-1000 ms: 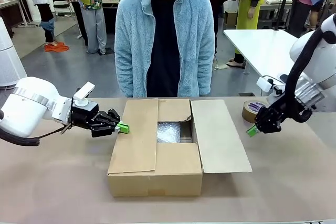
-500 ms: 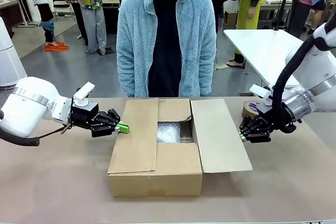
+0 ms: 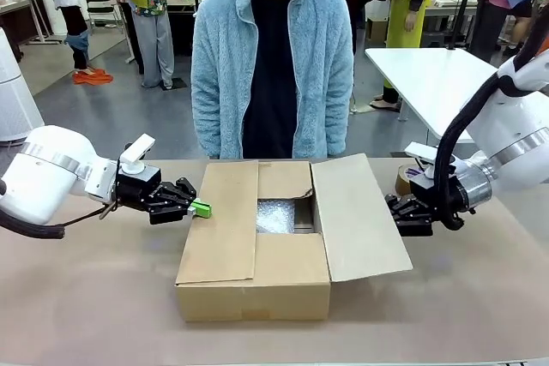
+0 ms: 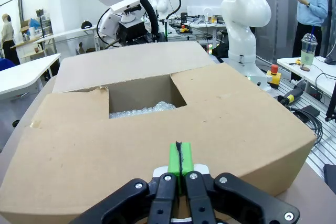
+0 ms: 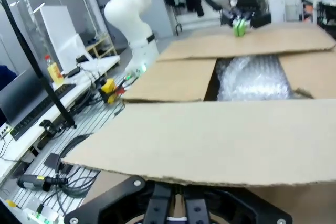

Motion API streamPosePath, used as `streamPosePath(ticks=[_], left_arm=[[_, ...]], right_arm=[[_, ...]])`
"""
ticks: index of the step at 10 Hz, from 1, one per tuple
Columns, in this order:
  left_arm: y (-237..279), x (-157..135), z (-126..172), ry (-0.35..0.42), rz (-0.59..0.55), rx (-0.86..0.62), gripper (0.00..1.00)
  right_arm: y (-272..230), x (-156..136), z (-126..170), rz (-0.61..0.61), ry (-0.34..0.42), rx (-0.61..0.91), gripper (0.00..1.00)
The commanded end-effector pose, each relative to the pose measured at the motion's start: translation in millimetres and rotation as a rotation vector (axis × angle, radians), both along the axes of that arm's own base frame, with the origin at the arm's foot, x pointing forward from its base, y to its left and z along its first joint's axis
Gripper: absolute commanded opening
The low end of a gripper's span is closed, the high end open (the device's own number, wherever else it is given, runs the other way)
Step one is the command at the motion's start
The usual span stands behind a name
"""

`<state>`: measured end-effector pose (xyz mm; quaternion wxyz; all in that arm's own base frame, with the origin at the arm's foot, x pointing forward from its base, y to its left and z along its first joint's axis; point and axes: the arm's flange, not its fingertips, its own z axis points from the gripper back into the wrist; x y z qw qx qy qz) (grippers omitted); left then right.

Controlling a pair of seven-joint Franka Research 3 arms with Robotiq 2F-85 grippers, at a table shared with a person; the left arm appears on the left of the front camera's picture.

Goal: Wrap the clocks to prevent damage.
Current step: Push the left (or right) flap of the Package Box to close it.

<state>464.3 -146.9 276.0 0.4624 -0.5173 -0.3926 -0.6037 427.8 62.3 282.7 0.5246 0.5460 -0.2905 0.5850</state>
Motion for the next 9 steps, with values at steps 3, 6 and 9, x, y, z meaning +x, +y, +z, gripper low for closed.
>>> streamPosePath(ticks=[3,6,9], left_arm=[[-2.8,1.0,-3.1,0.004,0.009,-0.005,0.00],[-2.8,1.0,-3.1,0.004,0.009,-0.005,0.00],[-2.8,1.0,-3.1,0.004,0.009,-0.005,0.00]], right_arm=[[14.9,-2.4,19.0,-0.128,-0.137,0.198,0.01],[43.1,-3.1,20.1,-0.138,-0.147,0.228,0.01],[84.2,-1.8,17.5,-0.095,-0.160,0.229,0.01]])
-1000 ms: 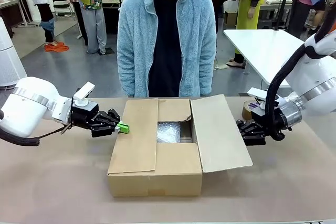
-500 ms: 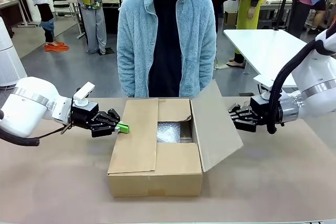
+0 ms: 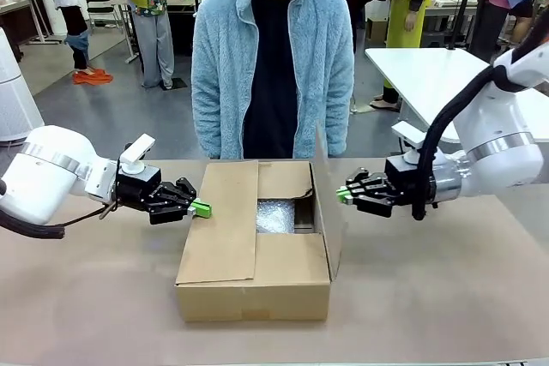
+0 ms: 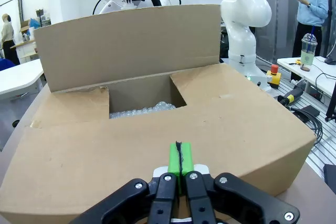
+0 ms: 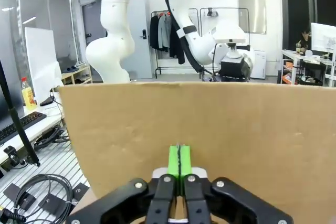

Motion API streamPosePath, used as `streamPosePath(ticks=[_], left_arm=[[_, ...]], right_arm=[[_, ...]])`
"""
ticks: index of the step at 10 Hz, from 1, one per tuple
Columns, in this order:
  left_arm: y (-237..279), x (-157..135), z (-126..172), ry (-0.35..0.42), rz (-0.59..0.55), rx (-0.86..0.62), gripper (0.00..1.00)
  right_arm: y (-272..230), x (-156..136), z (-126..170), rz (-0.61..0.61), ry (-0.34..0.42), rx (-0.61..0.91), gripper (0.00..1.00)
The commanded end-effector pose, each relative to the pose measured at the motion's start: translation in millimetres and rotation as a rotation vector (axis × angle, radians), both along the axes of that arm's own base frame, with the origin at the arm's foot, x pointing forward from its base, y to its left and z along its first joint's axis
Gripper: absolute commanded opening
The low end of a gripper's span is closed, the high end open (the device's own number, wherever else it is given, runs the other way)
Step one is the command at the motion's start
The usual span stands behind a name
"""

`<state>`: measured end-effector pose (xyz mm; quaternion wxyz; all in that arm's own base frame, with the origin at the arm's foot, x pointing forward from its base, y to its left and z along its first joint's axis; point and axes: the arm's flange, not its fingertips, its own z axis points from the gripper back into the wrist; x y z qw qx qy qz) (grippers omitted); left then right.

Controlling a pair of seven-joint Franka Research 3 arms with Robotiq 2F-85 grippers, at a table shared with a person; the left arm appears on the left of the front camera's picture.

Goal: Wrap the clocks to prevent damage.
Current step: Push the left (or right) flap of the Package Box to close it.

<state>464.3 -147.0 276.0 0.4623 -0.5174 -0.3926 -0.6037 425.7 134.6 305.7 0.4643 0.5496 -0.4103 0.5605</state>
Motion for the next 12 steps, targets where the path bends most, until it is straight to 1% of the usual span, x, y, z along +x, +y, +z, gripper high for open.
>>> streamPosePath(ticks=[1,2,4,7,9,11,12], left_arm=[[-2.8,1.0,-3.1,0.004,0.009,-0.005,0.00],[-2.8,1.0,-3.1,0.004,0.009,-0.005,0.00],[-2.8,1.0,-3.1,0.004,0.009,-0.005,0.00],[-2.8,1.0,-3.1,0.004,0.009,-0.005,0.00],[-2.8,1.0,-3.1,0.004,0.009,-0.005,0.00],[-2.8,1.0,-3.1,0.004,0.009,-0.005,0.00],[-2.8,1.0,-3.1,0.004,0.009,-0.005,0.00]], right_arm=[[24.7,1.4,-5.9,-0.003,-0.032,-0.001,0.01],[36.9,-0.3,-9.4,0.016,-0.048,-0.019,0.01],[48.8,3.6,-21.5,0.021,-0.037,-0.051,0.01],[47.3,10.4,-55.9,0.029,-0.016,-0.141,0.01],[40.7,14.3,-66.5,0.023,-0.010,-0.168,0.01],[30.7,18.0,-66.7,0.036,0.000,-0.166,0.01],[46.8,6.3,-40.5,0.049,0.005,-0.084,0.01]])
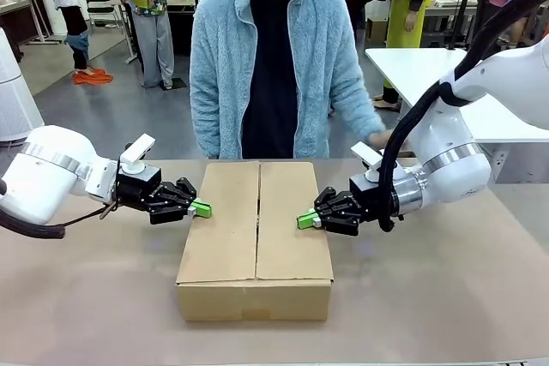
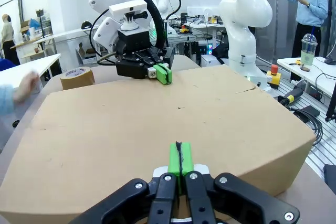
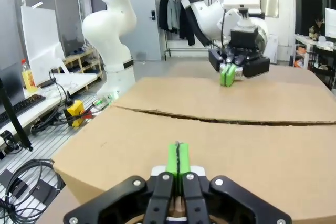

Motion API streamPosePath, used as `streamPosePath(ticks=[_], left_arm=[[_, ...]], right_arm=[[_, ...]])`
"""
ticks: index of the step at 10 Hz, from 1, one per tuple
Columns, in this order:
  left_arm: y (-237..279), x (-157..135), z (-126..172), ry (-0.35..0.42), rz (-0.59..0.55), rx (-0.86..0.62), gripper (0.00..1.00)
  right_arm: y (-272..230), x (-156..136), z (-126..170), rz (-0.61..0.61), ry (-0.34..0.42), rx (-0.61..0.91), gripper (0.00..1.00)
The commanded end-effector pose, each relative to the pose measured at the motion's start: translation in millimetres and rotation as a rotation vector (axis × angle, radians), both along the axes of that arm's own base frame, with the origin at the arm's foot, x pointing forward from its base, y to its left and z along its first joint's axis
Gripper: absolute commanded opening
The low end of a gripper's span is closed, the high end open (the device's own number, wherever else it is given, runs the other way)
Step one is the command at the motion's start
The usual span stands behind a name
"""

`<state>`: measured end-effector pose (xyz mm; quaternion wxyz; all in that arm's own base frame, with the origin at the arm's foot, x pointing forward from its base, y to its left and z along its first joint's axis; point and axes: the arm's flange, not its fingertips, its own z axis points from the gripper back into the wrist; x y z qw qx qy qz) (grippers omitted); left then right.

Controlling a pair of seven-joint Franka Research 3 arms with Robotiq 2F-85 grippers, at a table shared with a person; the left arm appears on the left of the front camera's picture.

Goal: Wrap the clocks to prevent damage.
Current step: Push the left (or right) flap of the Package Box to close it.

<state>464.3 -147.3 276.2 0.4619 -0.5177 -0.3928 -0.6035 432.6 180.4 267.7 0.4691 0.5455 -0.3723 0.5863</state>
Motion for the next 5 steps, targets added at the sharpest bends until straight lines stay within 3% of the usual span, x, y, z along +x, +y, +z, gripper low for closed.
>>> streamPosePath(ticks=[1,5], left_arm=[[-2.4,0.9,-3.3,0.004,0.009,-0.004,0.00],[-2.4,0.9,-3.3,0.004,0.009,-0.004,0.00]], right_arm=[[1.0,-0.5,-2.5,-0.008,-0.002,-0.011,0.01],[1.0,-0.5,-2.5,-0.008,-0.002,-0.011,0.01]])
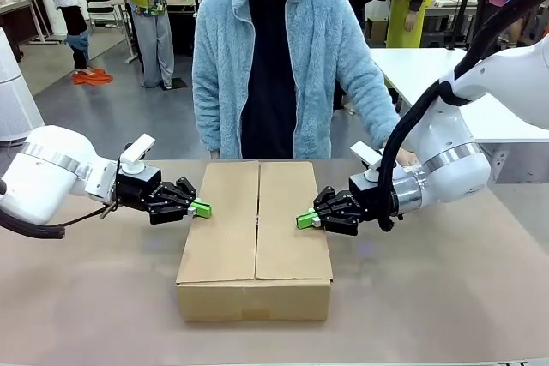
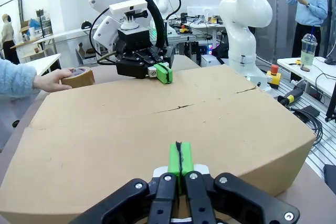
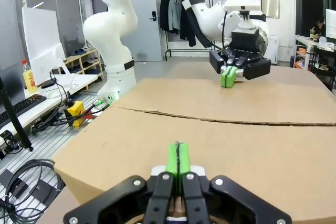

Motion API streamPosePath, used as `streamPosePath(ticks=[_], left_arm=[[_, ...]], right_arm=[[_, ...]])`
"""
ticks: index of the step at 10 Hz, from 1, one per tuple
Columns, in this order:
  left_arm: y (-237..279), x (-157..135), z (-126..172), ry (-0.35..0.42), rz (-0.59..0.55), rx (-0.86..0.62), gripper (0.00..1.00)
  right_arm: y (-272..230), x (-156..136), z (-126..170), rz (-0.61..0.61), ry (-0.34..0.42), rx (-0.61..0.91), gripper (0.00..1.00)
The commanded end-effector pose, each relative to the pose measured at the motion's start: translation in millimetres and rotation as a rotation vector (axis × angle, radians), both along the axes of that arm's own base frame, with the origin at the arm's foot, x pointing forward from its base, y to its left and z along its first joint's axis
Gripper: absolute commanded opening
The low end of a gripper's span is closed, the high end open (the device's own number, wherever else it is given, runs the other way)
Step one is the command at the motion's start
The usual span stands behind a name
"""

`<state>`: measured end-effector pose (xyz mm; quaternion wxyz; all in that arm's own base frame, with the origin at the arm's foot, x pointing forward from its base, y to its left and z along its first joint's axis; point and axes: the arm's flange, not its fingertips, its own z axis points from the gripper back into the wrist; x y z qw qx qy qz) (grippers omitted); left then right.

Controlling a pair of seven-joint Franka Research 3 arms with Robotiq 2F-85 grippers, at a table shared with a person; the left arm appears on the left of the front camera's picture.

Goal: Wrap the clocks to prevent damage.
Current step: Push the left (or right) flap of the Package Box to close it, then after the human seals the box with tape, release both hands from the side flaps of the Package Box.

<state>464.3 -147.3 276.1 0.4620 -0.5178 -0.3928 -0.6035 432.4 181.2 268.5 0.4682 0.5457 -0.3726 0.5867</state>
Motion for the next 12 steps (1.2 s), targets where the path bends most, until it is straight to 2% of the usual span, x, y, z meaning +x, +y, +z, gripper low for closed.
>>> streamPosePath(ticks=[1,12], left_arm=[[-2.5,1.0,-3.2,0.004,0.009,-0.004,0.00],[-2.5,1.0,-3.2,0.004,0.009,-0.004,0.00]], right_arm=[[0.2,-0.3,-3.2,-0.009,0.000,-0.012,0.01],[0.2,-0.3,-3.2,-0.009,0.000,-0.012,0.01]])
